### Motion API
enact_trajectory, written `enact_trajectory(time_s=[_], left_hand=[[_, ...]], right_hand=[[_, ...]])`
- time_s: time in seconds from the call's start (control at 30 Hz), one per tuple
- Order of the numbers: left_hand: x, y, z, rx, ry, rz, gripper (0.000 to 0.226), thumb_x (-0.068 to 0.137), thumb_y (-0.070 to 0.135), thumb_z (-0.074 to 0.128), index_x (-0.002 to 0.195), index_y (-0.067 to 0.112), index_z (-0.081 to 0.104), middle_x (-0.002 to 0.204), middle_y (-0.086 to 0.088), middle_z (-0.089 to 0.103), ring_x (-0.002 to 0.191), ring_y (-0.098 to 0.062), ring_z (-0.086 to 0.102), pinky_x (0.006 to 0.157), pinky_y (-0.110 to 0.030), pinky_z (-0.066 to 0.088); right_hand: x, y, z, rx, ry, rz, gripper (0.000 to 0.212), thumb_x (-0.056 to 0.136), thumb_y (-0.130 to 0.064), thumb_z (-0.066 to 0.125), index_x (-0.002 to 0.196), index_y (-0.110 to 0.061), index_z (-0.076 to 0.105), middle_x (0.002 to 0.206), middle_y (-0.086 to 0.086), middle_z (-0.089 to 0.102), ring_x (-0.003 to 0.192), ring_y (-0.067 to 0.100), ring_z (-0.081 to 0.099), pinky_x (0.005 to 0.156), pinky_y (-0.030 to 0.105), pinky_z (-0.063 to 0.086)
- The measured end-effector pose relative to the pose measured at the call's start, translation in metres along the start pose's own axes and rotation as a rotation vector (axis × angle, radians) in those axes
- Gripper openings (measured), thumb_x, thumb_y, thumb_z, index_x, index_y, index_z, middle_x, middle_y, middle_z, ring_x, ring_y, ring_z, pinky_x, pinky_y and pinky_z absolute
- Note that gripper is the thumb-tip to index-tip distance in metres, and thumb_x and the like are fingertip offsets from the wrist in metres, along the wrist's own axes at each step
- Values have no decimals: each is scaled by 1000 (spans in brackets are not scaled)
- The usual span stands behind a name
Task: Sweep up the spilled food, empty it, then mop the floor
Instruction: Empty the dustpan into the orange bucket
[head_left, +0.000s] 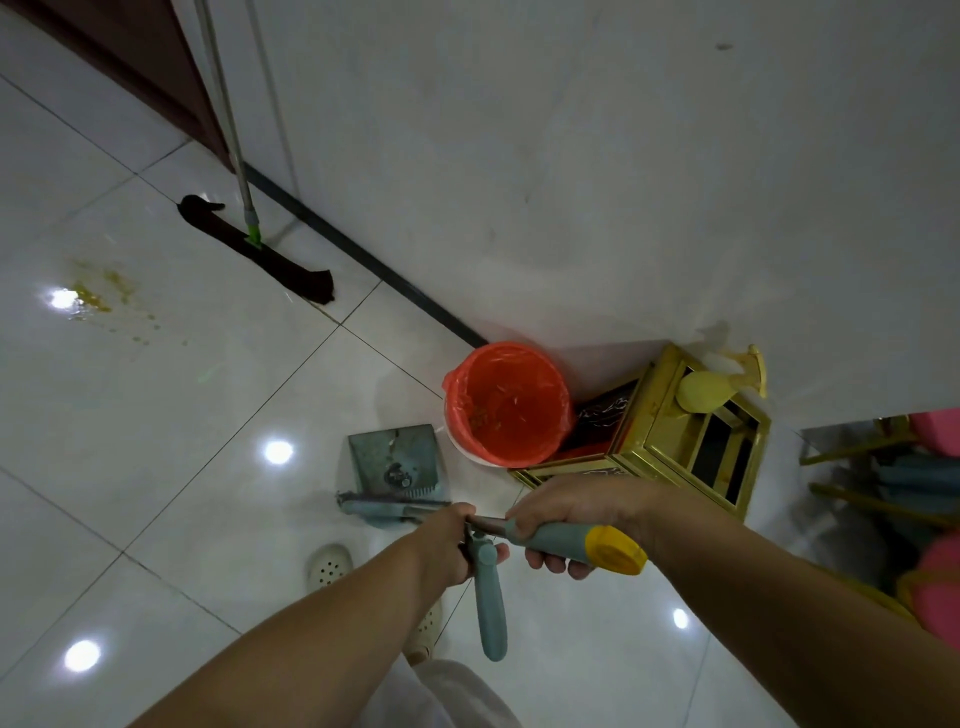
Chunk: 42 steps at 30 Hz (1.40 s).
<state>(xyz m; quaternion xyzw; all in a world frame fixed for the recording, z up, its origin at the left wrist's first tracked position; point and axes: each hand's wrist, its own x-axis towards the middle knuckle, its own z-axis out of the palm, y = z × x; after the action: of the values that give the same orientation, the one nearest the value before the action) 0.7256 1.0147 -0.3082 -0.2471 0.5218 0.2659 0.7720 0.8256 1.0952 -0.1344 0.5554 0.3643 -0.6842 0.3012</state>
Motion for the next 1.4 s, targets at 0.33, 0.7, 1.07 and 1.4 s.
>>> enact_trajectory(time_s=[0.33,0.7,1.07,1.4], left_hand=[[-15,18,-8,54,32,-18,22,98,18,45,87,0,50,68,-18,55,58,-32,58,52,-46,51],[-15,2,6,99,-34,-82,29,99,27,45,99,-1,50,58,-17,60,45,-30,65,47,-43,56],[-37,-32,16,185,-94,54,30,99,12,44,125,-2,50,114,-21,60,94,-29,62,55,-43,59],[-88,-38,0,356,-94,259,25,89,14,59,108,-2,58,80,-13,58,67,-24,61,62,-35,57]], right_hand=[[1,-19,13,-44,20,9,32,83,-26,60,106,-4,64,75,4,64,56,9,58,50,17,47],[-9,-6,5,-94,75,78,37,82,-22,59,114,-3,61,71,5,62,46,7,58,46,15,45],[-19,31,3,-77,132,4,39,84,-25,60,115,0,61,70,6,62,49,11,54,44,15,41],[-38,25,-13,-410,181,-7,51,91,-52,52,107,-6,65,62,4,66,43,11,52,43,16,42]])
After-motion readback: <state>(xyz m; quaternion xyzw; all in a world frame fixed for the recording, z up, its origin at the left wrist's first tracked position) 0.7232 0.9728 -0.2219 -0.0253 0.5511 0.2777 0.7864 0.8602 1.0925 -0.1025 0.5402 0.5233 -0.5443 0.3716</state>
